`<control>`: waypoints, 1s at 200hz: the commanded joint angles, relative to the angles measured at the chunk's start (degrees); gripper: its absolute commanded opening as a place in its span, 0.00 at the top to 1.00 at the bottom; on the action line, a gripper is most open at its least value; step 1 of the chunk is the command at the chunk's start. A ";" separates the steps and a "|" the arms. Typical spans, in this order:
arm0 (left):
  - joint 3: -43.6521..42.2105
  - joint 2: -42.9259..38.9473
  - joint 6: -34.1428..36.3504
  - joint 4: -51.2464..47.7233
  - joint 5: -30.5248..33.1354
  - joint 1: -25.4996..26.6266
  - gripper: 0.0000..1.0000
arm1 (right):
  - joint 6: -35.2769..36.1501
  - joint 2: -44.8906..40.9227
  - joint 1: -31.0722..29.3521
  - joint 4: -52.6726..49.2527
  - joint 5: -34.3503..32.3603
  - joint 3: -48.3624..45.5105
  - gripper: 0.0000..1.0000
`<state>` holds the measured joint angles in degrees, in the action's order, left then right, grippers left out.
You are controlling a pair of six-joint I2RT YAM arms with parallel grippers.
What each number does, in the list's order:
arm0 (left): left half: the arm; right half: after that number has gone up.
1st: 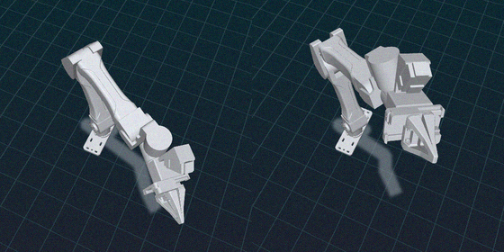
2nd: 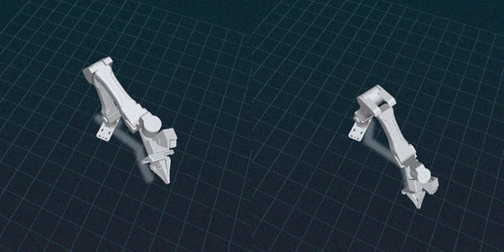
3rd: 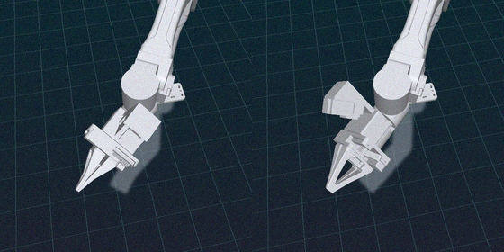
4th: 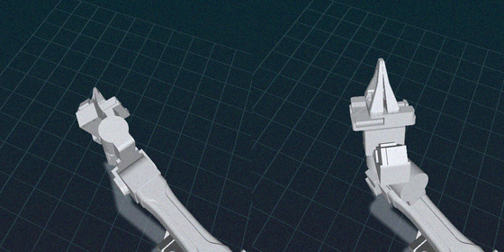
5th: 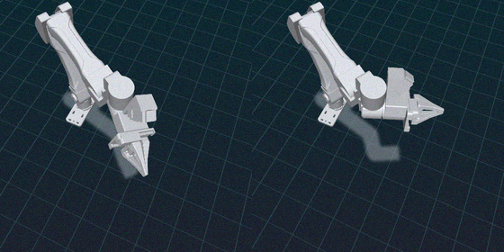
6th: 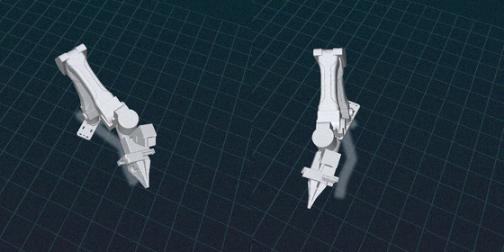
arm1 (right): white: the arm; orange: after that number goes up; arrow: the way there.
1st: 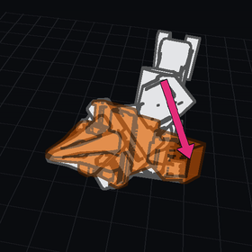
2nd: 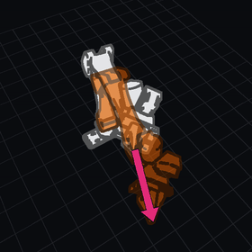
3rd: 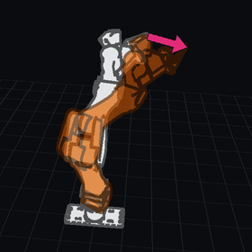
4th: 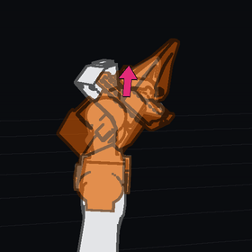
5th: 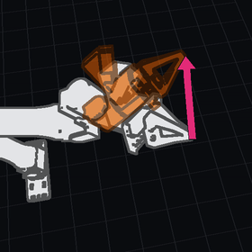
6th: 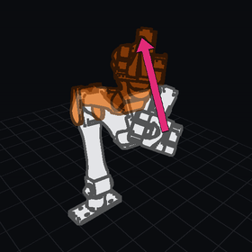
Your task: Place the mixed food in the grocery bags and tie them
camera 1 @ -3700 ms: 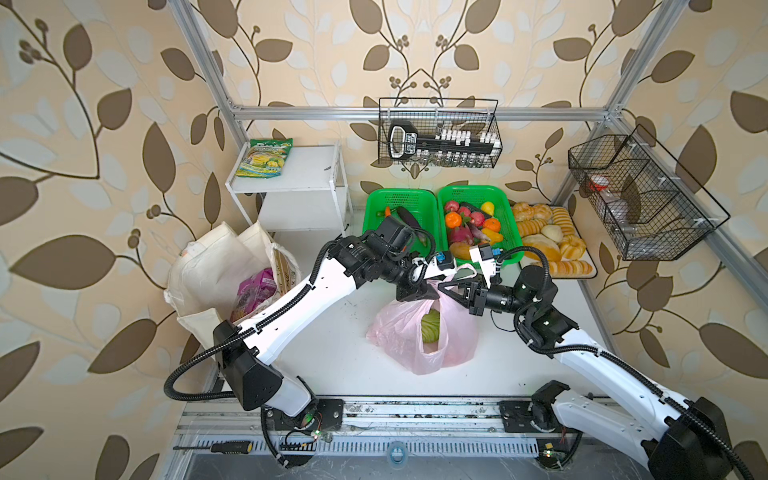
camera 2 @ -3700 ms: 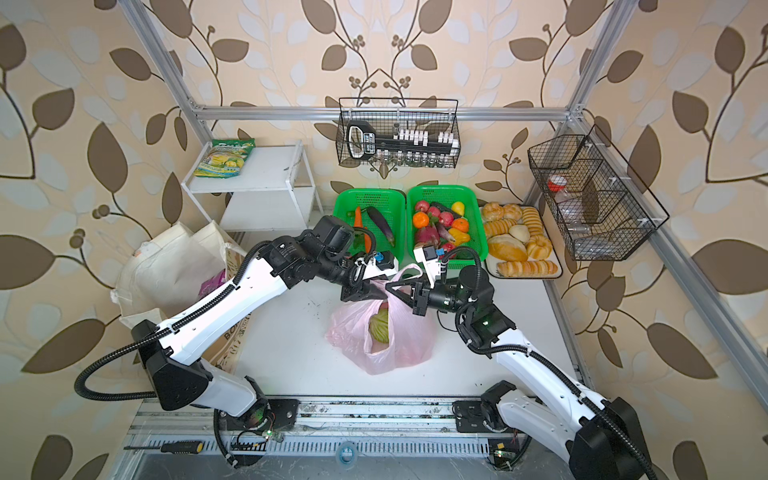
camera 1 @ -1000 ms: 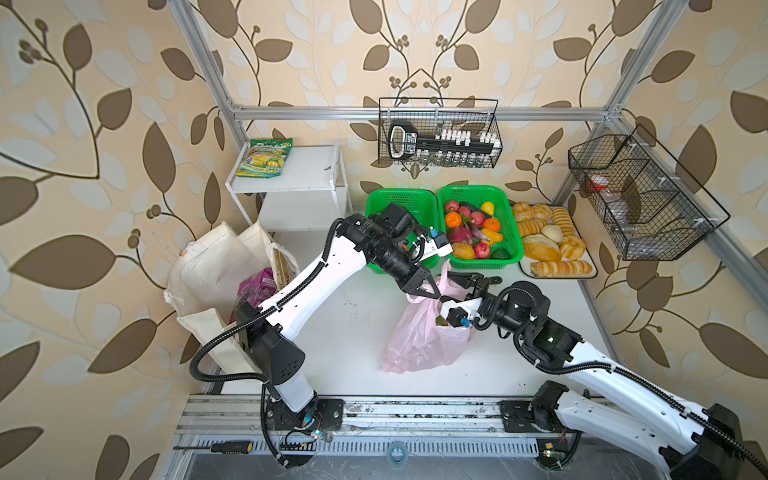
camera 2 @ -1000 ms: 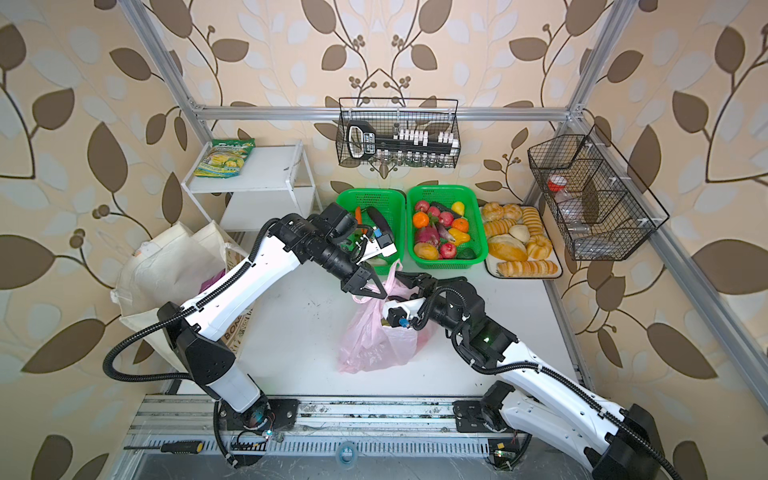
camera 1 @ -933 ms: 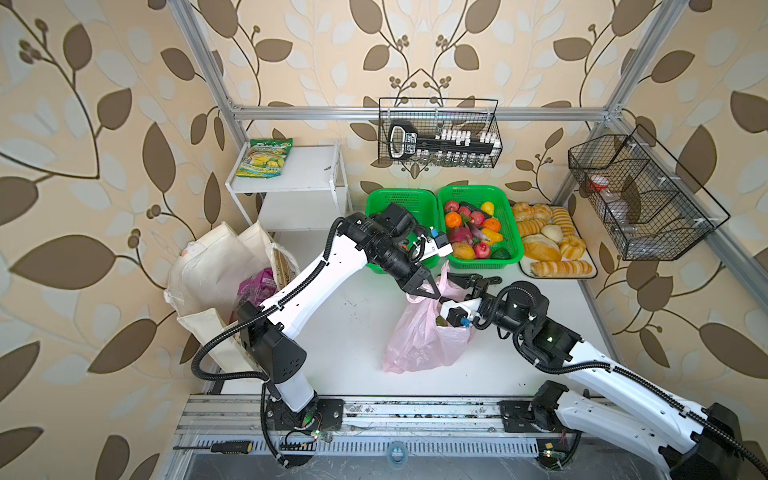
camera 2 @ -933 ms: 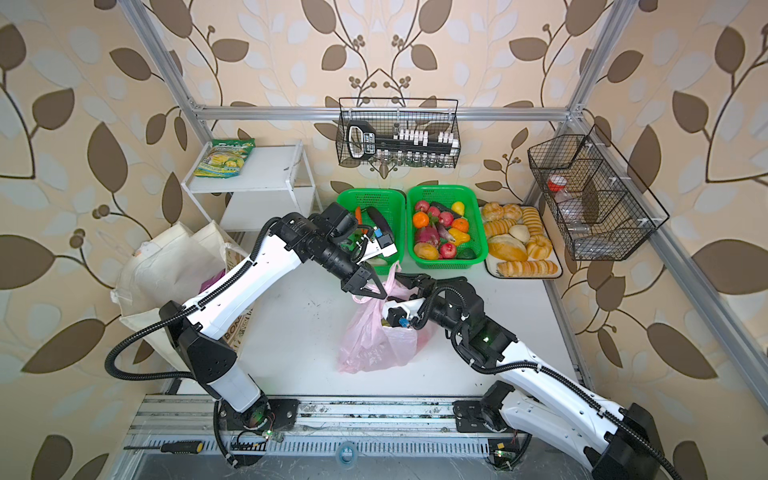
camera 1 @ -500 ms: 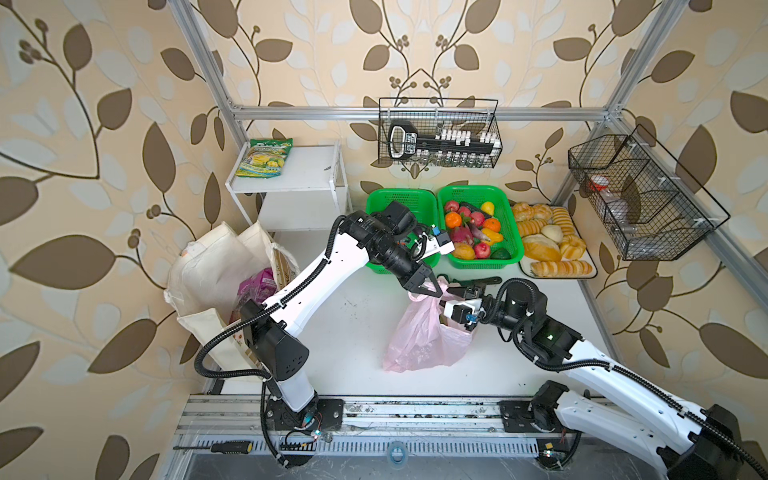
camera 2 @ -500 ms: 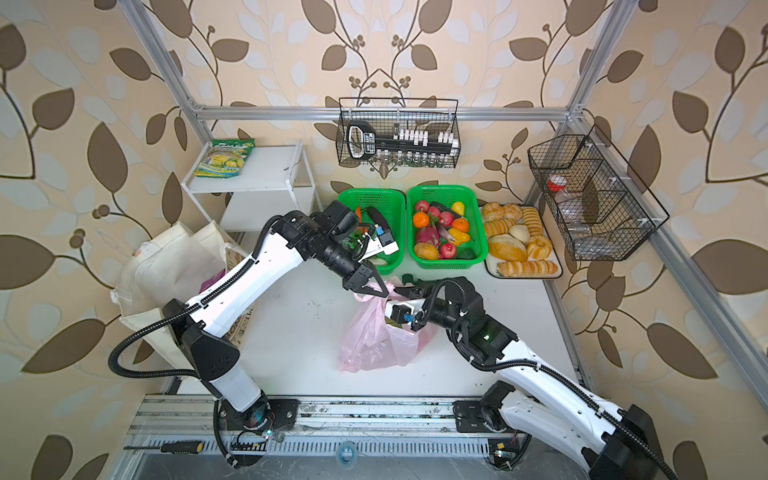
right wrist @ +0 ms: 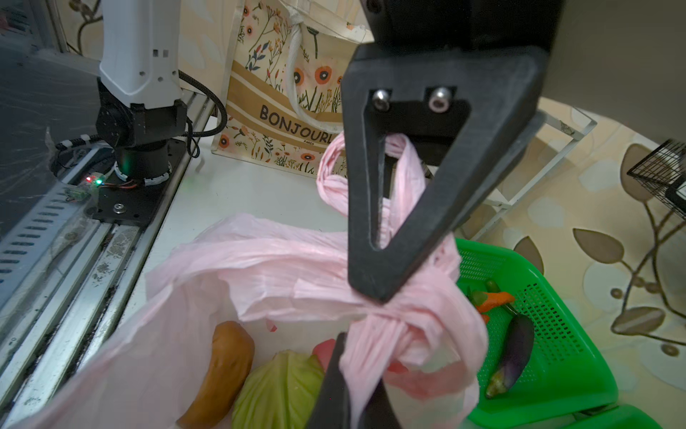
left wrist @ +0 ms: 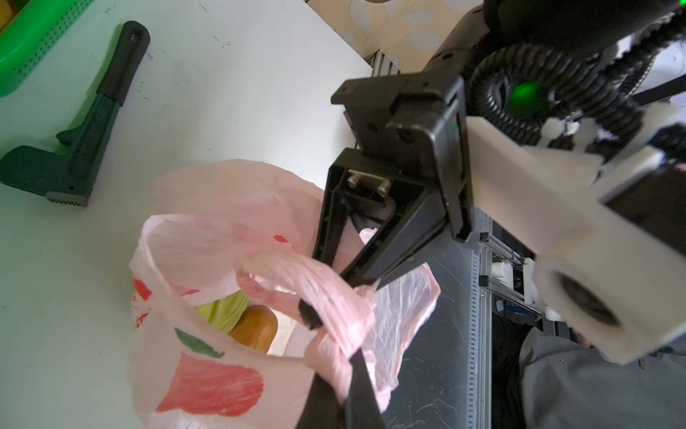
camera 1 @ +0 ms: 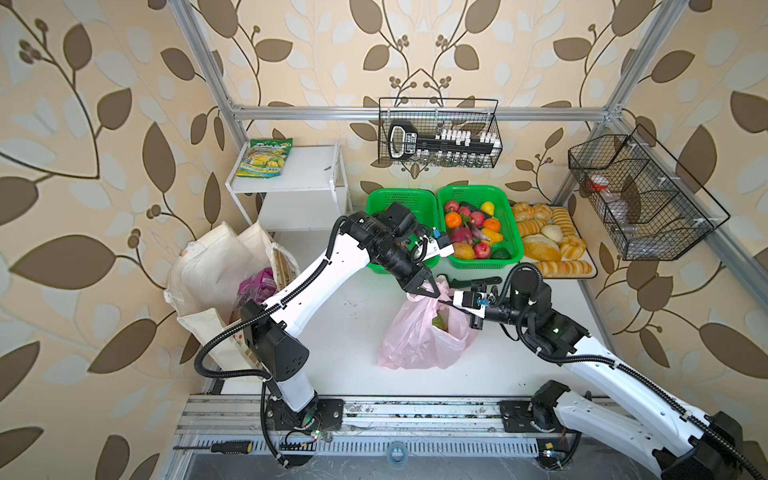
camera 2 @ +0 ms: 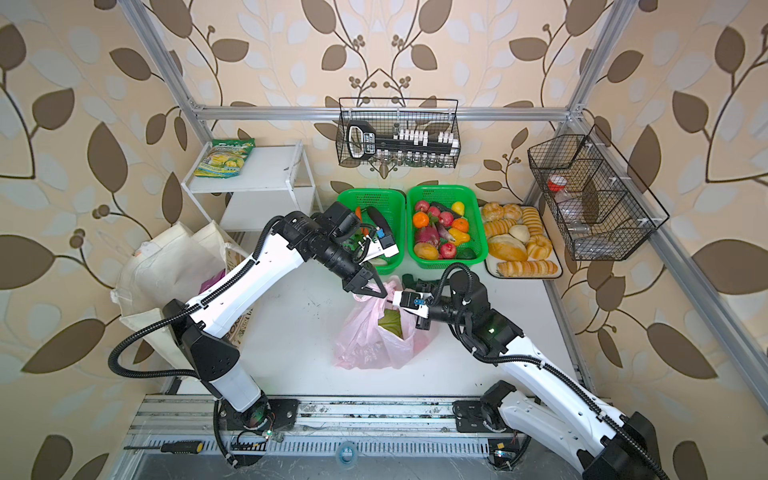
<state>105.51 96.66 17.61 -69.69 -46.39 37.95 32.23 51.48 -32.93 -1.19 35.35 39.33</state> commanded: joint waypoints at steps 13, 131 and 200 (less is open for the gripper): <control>-1.14 -4.84 1.91 3.59 6.64 -0.86 0.83 | -6.99 0.15 1.26 -7.91 12.42 4.13 1.00; -7.78 -8.47 6.33 9.64 -2.67 -0.51 0.37 | -9.31 4.17 4.36 -10.30 20.79 7.60 1.00; -6.13 -5.51 9.03 7.24 -4.01 0.43 0.27 | -8.94 4.05 4.71 -10.35 20.97 7.55 1.00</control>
<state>98.04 89.91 24.10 -61.01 -47.86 37.56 22.50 55.86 -28.49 -10.98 54.13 45.12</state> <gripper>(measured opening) 0.728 0.047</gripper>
